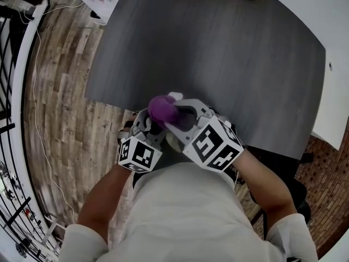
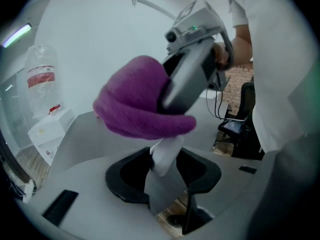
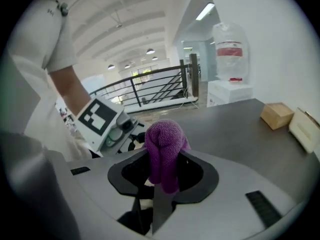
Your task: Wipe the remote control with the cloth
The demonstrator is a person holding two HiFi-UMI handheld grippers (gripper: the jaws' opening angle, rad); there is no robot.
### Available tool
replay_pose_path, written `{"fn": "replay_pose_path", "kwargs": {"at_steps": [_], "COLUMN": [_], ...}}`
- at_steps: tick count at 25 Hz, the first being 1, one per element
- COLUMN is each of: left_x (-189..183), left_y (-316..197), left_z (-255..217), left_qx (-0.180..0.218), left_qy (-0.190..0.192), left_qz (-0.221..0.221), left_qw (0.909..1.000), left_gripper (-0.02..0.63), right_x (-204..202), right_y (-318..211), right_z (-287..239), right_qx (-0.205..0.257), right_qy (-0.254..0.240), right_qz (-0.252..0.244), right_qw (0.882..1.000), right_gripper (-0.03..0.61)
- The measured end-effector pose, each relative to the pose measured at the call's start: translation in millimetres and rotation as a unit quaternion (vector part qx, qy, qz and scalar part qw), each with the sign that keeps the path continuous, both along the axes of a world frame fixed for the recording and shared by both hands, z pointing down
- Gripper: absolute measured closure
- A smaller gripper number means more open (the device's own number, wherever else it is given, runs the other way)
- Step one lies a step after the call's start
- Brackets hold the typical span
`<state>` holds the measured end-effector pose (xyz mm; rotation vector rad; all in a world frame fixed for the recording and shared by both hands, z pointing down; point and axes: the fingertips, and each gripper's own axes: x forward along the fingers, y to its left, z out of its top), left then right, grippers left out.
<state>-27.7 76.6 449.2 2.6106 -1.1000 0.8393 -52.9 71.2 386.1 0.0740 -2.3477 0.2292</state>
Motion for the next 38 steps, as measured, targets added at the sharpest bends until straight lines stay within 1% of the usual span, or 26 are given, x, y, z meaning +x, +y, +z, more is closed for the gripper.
{"fn": "replay_pose_path", "kwargs": {"at_steps": [1, 2, 5, 7, 12, 15, 20, 26, 29, 31, 34, 38], "left_x": [-1, -1, -5, -8, -10, -7, -5, 1, 4, 7, 11, 18], "left_y": [-1, -1, -2, -2, -1, -3, -11, -22, -28, -32, -37, -45], "left_z": [1, 2, 4, 4, 4, 1, -9, -18, -21, -22, -23, -22], "left_qx": [-0.005, -0.009, -0.019, -0.022, -0.021, -0.017, -0.007, 0.006, 0.007, 0.007, 0.006, 0.001], "left_qy": [0.002, 0.003, 0.009, 0.015, 0.014, 0.013, 0.017, 0.019, 0.023, 0.024, 0.023, 0.019], "left_qz": [-0.005, -0.01, -0.025, -0.032, -0.029, -0.026, -0.021, -0.007, -0.003, -0.001, 0.005, 0.015], "left_qw": [1.0, 0.9999, 0.9995, 0.9992, 0.9993, 0.9994, 0.9996, 0.9998, 0.9997, 0.9997, 0.9997, 0.9997], "left_gripper": [0.449, 0.449, 0.451, 0.453, 0.453, 0.453, 0.454, 0.46, 0.466, 0.471, 0.482, 0.486], "right_x": [2, 5, 16, 21, 27, 36, 46, 51, 49, 48, 52, 63], "right_y": [3, 3, -11, -20, -40, -54, -74, -81, -81, -82, -86, -99], "right_z": [8, 17, 37, 49, 72, 87, 107, 127, 131, 131, 123, 91], "right_qx": [0.012, 0.016, -0.016, -0.023, -0.026, -0.023, -0.002, 0.02, 0.039, 0.045, 0.051, 0.057], "right_qy": [0.014, 0.025, 0.044, 0.066, 0.115, 0.147, 0.187, 0.227, 0.239, 0.238, 0.223, 0.181], "right_qz": [-0.009, -0.008, 0.034, 0.047, 0.037, 0.041, 0.041, 0.017, -0.002, 0.0, 0.032, 0.1], "right_qw": [1.0, 1.0, 0.998, 0.996, 0.992, 0.988, 0.982, 0.973, 0.97, 0.97, 0.973, 0.977], "right_gripper": [0.442, 0.442, 0.442, 0.442, 0.442, 0.442, 0.442, 0.442, 0.442, 0.442, 0.442, 0.442]}}
